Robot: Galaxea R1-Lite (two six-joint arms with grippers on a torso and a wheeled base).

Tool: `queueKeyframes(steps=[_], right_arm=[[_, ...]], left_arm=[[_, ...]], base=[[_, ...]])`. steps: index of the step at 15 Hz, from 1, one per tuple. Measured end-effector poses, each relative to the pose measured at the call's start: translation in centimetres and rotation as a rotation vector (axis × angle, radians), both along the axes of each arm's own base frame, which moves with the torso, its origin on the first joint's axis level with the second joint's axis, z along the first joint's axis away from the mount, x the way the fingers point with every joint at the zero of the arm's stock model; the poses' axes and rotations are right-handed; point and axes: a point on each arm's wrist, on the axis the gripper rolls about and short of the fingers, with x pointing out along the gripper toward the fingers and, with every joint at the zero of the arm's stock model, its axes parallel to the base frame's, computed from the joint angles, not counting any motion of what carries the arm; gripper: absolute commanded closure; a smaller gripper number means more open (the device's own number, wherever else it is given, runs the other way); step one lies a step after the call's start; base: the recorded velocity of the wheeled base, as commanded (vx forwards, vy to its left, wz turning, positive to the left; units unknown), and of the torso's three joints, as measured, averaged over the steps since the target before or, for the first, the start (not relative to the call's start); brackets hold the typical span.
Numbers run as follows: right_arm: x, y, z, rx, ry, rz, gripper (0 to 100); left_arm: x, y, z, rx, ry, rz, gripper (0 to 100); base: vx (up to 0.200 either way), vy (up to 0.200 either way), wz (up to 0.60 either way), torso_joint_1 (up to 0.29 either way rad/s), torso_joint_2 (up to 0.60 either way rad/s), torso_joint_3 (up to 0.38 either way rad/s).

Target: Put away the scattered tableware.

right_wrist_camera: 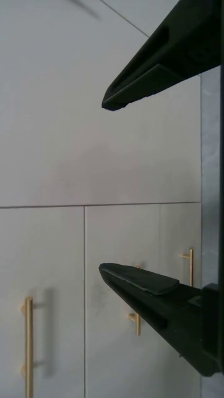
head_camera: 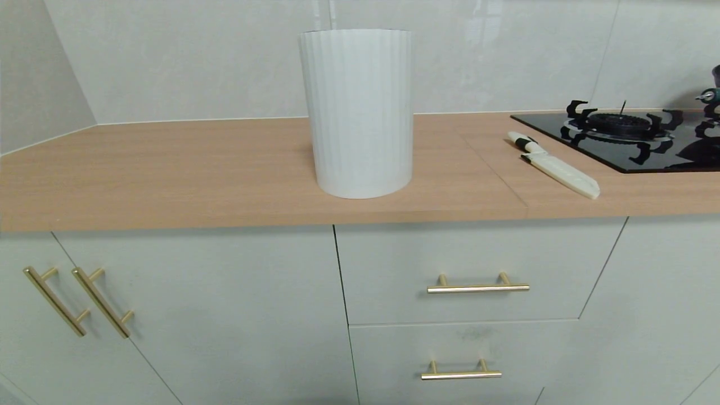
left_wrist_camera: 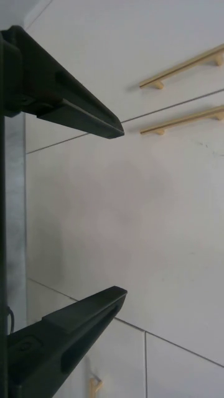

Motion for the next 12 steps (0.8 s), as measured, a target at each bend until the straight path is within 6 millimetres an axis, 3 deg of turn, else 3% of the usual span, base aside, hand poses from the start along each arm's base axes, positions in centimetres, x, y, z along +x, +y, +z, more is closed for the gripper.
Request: queueKeyframes(steps=[1,4,12], right_arm=[[0.00,0.00,0.00,0.000,0.000,-0.001,0],[0.00,0.00,0.00,0.000,0.000,0.000,0],[0.00,0.00,0.00,0.000,0.000,0.000,0]], left_arm=[[0.00,0.00,0.00,0.000,0.000,-0.001,0],[0.00,0.00,0.00,0.000,0.000,-0.001,0],[0.00,0.00,0.00,0.000,0.000,-0.001,0]], base=[[0.000,0.000,0.00,0.000,0.00,0.000],[0.000,0.200,0.00,-0.001,0.01,0.005],[0.000,0.000,0.00,0.000,0.00,0.000]])
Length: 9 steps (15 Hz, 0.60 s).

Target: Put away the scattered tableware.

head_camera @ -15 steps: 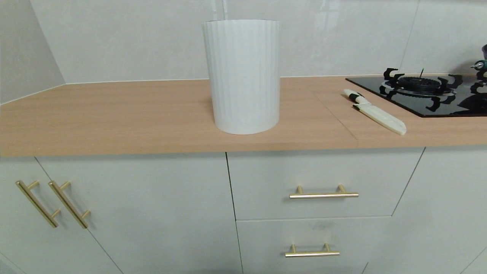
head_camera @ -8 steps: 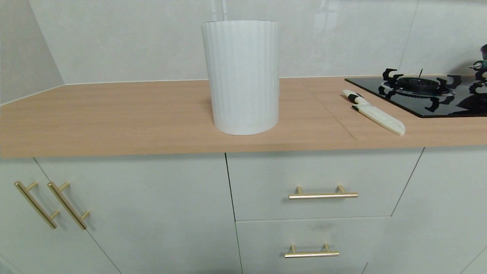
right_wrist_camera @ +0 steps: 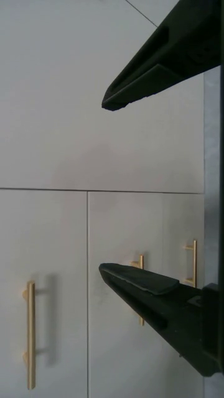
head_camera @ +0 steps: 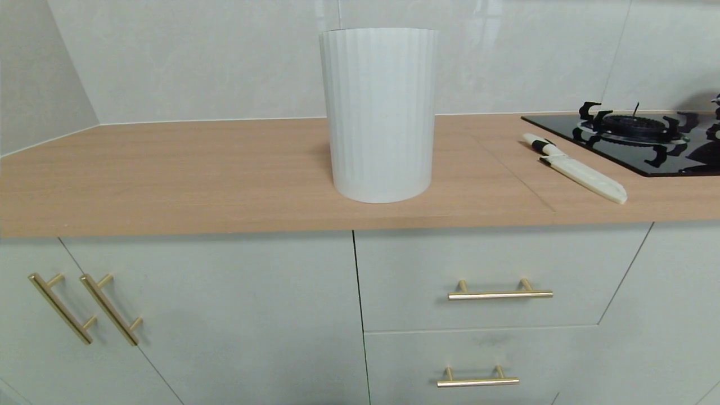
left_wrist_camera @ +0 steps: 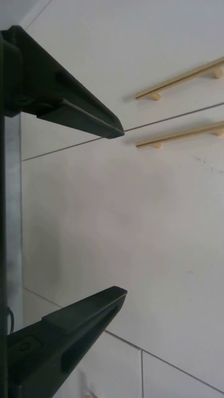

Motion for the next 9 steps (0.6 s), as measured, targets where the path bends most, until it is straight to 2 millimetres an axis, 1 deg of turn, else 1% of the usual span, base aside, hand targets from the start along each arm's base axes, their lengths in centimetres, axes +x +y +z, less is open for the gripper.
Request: queueKeyframes(steps=[4,5,7,9], right_arm=[[0.00,0.00,0.00,0.000,0.000,0.000,0],[0.00,0.00,0.00,0.000,0.000,0.000,0],[0.00,0.00,0.00,0.000,0.000,0.000,0],[0.00,0.00,0.00,0.001,0.000,0.000,0]], left_arm=[[0.00,0.00,0.00,0.000,0.000,0.000,0],[0.00,0.00,0.00,0.000,0.000,0.000,0],[0.00,0.00,0.00,0.000,0.000,0.000,0],[0.00,0.00,0.00,0.000,0.000,-0.001,0]], base=[[0.000,0.000,0.00,0.000,0.00,0.000],[0.000,0.000,0.00,0.017,-0.19,-0.178],[0.000,0.000,0.00,0.037,-0.17,-0.298],[0.000,0.000,0.00,0.058,-0.49,-0.342]])
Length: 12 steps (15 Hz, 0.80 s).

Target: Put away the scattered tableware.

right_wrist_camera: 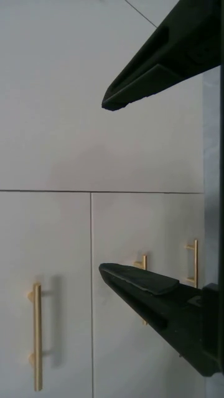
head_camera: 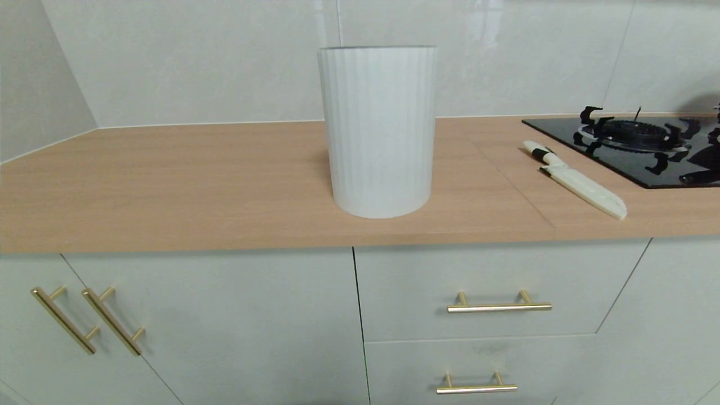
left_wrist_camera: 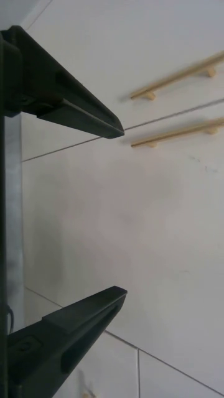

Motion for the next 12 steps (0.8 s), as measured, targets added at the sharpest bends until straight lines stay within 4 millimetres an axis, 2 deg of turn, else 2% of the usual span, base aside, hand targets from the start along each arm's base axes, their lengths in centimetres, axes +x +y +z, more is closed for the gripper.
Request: queueKeyframes(steps=[6,12], right_arm=[[0.00,0.00,0.00,0.000,0.000,0.000,0],[0.00,0.00,0.00,0.000,0.000,0.000,0]], left_arm=[[0.00,0.00,0.00,0.000,0.000,0.000,0],[0.00,0.00,0.00,0.000,0.000,0.000,0]], base=[[0.000,0.000,0.00,0.121,-0.46,-0.332],[0.000,0.000,0.00,0.169,-0.47,-0.311]])
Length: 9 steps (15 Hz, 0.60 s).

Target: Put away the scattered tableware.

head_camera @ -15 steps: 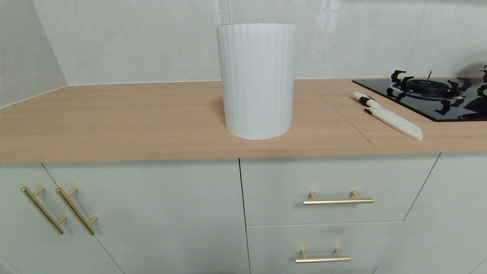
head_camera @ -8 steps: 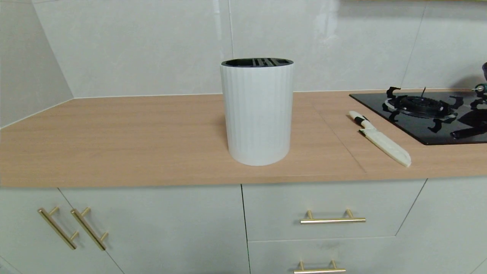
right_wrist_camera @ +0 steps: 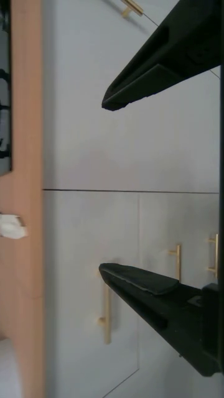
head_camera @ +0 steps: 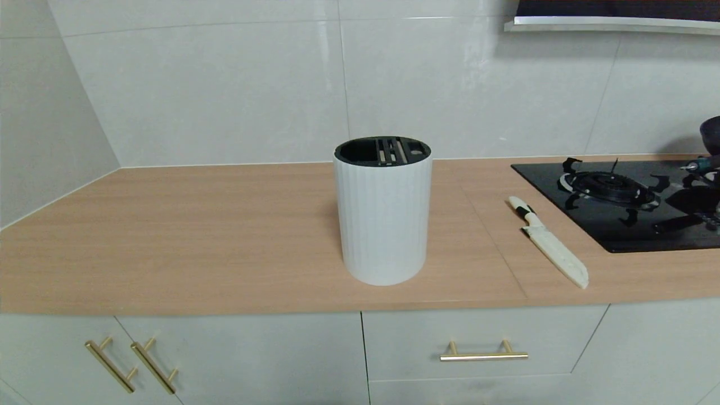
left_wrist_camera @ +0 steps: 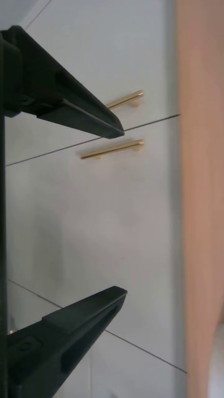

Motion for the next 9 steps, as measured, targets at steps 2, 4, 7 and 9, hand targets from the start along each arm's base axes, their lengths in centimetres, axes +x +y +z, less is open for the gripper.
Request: queueKeyframes(steps=[2,4,7,9], right_arm=[[0.00,0.00,0.00,0.000,0.000,0.000,0],[0.00,0.00,0.00,0.000,0.000,0.000,0],[0.00,0.00,0.00,0.000,0.000,0.000,0],[0.00,0.00,0.00,0.000,0.000,0.000,0]], left_arm=[[0.00,0.00,0.00,0.000,0.000,0.000,0],[0.00,0.00,0.00,0.000,0.000,0.000,0],[0.00,0.00,0.00,0.000,0.000,-0.001,0],[0.00,0.00,0.00,0.000,0.000,0.000,0]], base=[[0.000,0.000,0.00,0.186,-0.49,-0.305],[0.000,0.000,0.00,0.210,-0.52,-0.305],[0.000,0.000,0.00,0.211,-0.52,-0.302],[0.000,0.000,0.00,0.232,-0.54,-0.315]])
